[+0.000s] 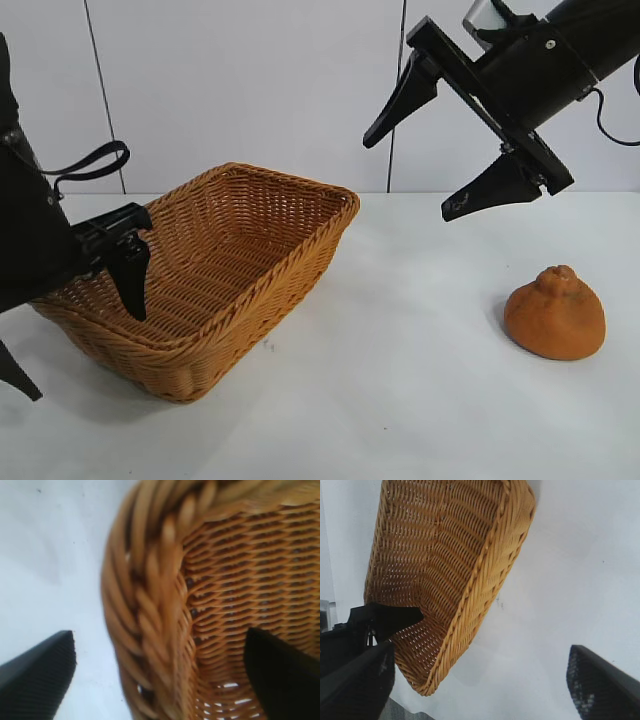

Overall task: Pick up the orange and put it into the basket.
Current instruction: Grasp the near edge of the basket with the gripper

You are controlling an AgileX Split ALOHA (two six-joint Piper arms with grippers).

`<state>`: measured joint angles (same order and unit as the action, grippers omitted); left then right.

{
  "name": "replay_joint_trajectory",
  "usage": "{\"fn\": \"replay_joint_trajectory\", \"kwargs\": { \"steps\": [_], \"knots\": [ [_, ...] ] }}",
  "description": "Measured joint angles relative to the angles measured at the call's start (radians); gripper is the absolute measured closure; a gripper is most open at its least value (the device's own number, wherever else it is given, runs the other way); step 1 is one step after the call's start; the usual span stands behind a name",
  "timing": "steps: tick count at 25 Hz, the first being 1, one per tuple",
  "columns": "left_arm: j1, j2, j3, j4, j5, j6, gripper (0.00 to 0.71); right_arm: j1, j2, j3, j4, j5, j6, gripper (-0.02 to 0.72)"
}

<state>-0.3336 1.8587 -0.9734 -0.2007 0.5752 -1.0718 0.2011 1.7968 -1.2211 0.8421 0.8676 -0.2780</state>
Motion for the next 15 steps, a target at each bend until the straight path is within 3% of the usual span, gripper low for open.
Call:
{"fn": "replay_joint_trajectory", "kwargs": {
  "steps": [3,6,7,8,11,15],
  "knots": [
    [0.0,0.001,0.0,-0.009,-0.022,0.0,0.098,0.0,0.0,0.0,0.0,0.0,0.0,0.064],
    [0.0,0.001,0.0,-0.011,-0.018,0.0,0.269,0.0,0.0,0.0,0.0,0.0,0.0,0.064],
    [0.0,0.001,0.0,-0.011,-0.018,0.0,0.269,0.0,0.0,0.0,0.0,0.0,0.0,0.064],
    [0.0,0.001,0.0,-0.011,-0.017,0.0,0.374,0.0,0.0,0.0,0.0,0.0,0.0,0.064],
    [0.0,0.0,0.0,-0.024,-0.009,-0.012,0.591,0.0,0.0,0.0,0.0,0.0,0.0,0.064],
    [0.019,-0.017,-0.011,-0.068,-0.004,0.024,0.624,0.0,0.0,0.0,0.0,0.0,0.0,0.064]
  ]
}}
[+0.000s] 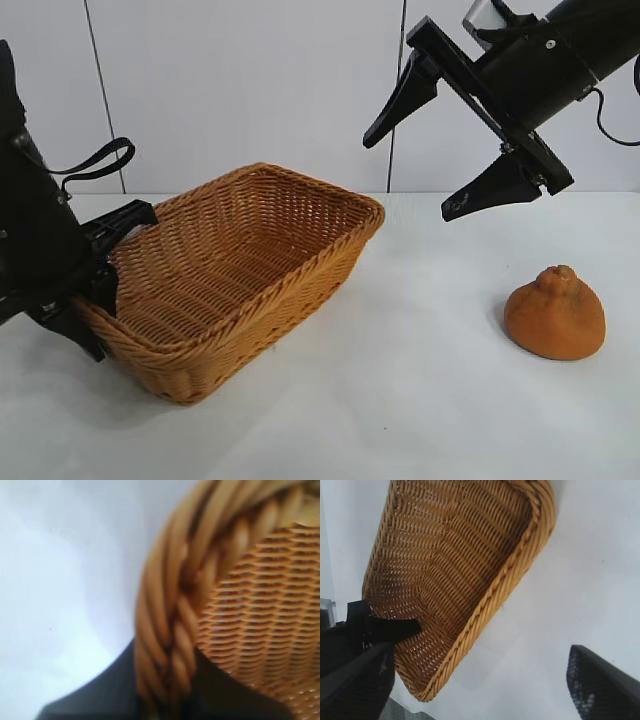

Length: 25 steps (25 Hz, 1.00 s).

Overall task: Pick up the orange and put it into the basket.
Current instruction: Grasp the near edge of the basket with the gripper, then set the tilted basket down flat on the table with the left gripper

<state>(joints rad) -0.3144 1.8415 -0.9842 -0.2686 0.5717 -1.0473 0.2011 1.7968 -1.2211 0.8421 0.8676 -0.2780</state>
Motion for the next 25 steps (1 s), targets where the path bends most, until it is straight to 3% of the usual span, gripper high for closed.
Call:
{"fn": "replay_joint_trajectory", "kwargs": {
  "steps": [5,10,17,25],
  "knots": [
    [0.095,-0.007,-0.107,-0.088,0.088,0.245,0.625,0.0,0.0,0.0,0.0,0.002,0.0,0.064],
    [0.16,0.012,-0.217,-0.124,0.168,0.469,0.625,0.0,0.0,0.0,0.0,0.003,0.0,0.064],
    [0.167,0.141,-0.391,-0.122,0.35,0.707,0.625,0.0,0.0,0.0,-0.002,0.018,0.0,0.064],
    [0.158,0.167,-0.44,-0.118,0.404,0.898,0.625,0.0,0.0,0.0,-0.002,0.019,0.0,0.064]
  ]
}}
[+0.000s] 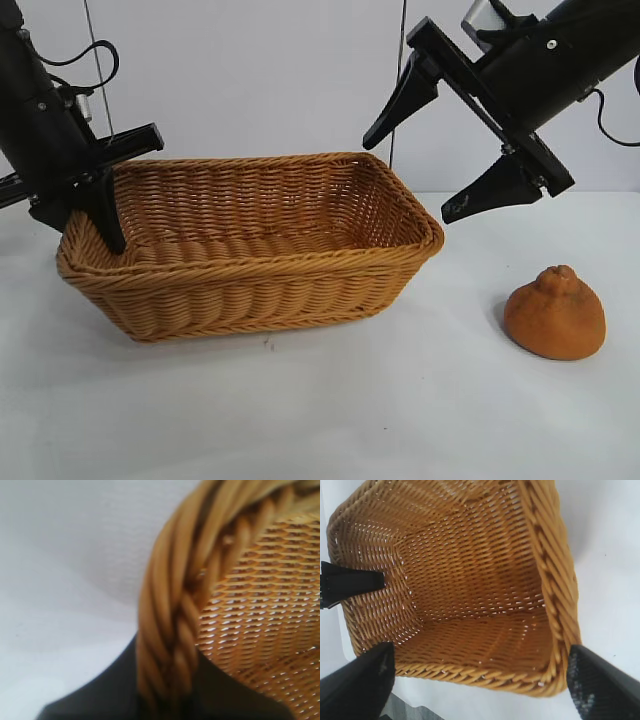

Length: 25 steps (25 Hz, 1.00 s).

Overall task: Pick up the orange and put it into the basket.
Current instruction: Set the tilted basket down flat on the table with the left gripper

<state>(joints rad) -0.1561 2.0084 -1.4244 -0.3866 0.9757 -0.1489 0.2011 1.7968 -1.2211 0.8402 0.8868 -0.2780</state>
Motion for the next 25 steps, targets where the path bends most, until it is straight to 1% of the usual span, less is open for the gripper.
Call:
{"fn": "replay_joint_trajectory", "kwargs": {
  "steps": [4,7,11,15,16,17,21,22,23,24,25],
  "knots": [
    [-0.038,0.009,0.0,0.004,0.002,0.021,0.625,0.0,0.0,0.0,0.0,0.0,0.0,0.064],
    [-0.058,0.042,-0.003,-0.006,-0.002,0.023,0.625,0.0,0.0,0.0,0.0,0.0,0.0,0.064],
    [-0.061,0.096,-0.003,-0.004,-0.03,0.026,0.626,0.0,0.0,0.0,0.0,0.001,0.0,0.064],
    [-0.061,0.104,-0.003,-0.004,-0.058,0.028,0.619,0.0,0.0,0.0,-0.001,0.002,0.0,0.064],
    [-0.061,0.104,-0.003,-0.006,-0.06,0.028,0.59,0.0,0.0,0.0,-0.001,0.002,0.0,0.064],
    [-0.061,0.104,-0.003,-0.009,-0.064,0.028,0.531,0.0,0.0,0.0,-0.001,0.002,0.0,0.064],
    [-0.061,0.104,-0.012,-0.016,-0.058,0.028,0.189,0.0,0.0,0.0,-0.001,0.002,0.0,0.064],
    [-0.061,0.102,-0.02,-0.016,-0.045,0.03,0.134,0.0,0.0,0.0,-0.001,0.002,0.0,0.064],
    [-0.061,0.102,-0.02,-0.016,-0.045,0.03,0.134,0.0,0.0,0.0,-0.001,0.002,0.0,0.064],
    [-0.061,0.097,-0.032,-0.016,-0.025,0.035,0.1,0.0,0.0,0.0,-0.001,0.002,0.0,0.064],
    [-0.061,0.092,-0.045,-0.016,-0.011,0.043,0.081,0.0,0.0,0.0,-0.001,0.002,0.0,0.064]
  ]
}}
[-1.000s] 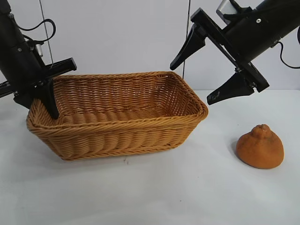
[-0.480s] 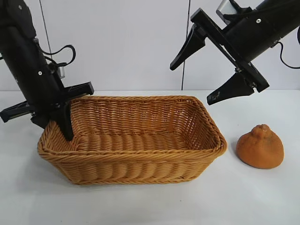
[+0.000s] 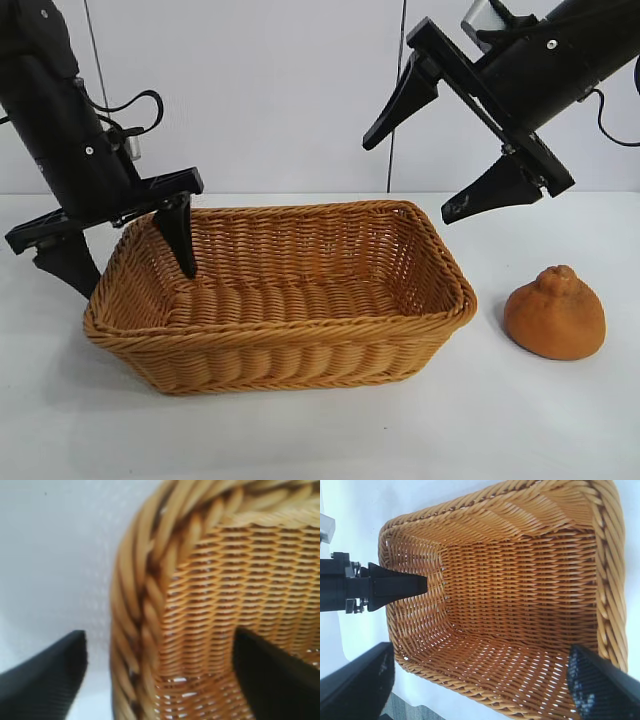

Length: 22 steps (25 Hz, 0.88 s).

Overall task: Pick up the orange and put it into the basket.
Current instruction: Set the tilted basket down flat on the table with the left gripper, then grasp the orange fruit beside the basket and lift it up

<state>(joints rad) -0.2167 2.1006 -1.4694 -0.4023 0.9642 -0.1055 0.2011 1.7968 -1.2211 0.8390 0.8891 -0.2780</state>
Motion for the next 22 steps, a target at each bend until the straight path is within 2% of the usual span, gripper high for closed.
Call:
{"fn": "replay_joint_trajectory", "kwargs": {
  "steps": [2,4,8,10,13,18,22],
  "knots": [
    [0.0,-0.025,-0.039,0.007,0.036,0.011,0.06,0.0,0.0,0.0,0.0,0.0,0.0,0.064],
    [0.0,-0.08,-0.12,0.069,0.09,0.015,0.049,0.0,0.0,0.0,0.0,0.0,0.0,0.064],
    [0.0,-0.147,-0.205,0.287,0.16,0.015,0.046,0.0,0.0,0.0,0.0,0.0,0.0,0.064],
    [0.016,-0.159,-0.222,0.395,0.2,0.015,0.046,0.0,0.0,0.0,0.0,0.0,0.0,0.064],
    [0.069,-0.16,-0.225,0.462,0.241,0.016,0.046,0.0,0.0,0.0,0.0,0.0,0.0,0.064],
    [0.18,-0.16,-0.225,0.475,0.248,0.02,0.046,0.0,0.0,0.0,0.0,0.0,0.0,0.064],
    [0.207,-0.191,-0.207,0.444,0.247,0.02,0.046,0.0,0.0,0.0,0.0,0.01,0.0,0.064]
  ]
}}
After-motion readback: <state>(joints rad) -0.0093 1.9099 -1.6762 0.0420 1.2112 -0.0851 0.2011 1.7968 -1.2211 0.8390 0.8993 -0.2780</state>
